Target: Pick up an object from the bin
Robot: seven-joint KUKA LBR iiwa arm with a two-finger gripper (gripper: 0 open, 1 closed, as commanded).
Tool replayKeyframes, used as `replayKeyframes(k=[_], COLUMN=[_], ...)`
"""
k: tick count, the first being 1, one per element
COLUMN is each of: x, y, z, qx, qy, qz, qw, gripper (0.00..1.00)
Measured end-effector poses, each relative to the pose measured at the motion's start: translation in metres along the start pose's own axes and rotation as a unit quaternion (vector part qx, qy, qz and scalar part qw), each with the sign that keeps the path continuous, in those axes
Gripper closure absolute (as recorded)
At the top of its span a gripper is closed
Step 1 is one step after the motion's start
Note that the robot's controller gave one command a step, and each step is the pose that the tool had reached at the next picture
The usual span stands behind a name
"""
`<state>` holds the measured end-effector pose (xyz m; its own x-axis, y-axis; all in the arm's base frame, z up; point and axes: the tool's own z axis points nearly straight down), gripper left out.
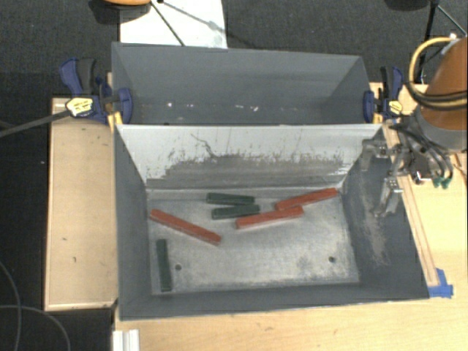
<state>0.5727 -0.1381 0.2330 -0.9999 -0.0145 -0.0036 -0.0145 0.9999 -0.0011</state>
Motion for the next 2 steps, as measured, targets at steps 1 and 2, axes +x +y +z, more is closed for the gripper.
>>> replayKeyframes(k=[1,2], x=[0.0,0.006], y=[0.0,0.026], z=[0.0,0.052], qx=[0.0,0.001], qy=[0.0,-0.0027], qz=[0.0,-0.015], qw=[1.0,0.9999], gripper=[0.0,0.0])
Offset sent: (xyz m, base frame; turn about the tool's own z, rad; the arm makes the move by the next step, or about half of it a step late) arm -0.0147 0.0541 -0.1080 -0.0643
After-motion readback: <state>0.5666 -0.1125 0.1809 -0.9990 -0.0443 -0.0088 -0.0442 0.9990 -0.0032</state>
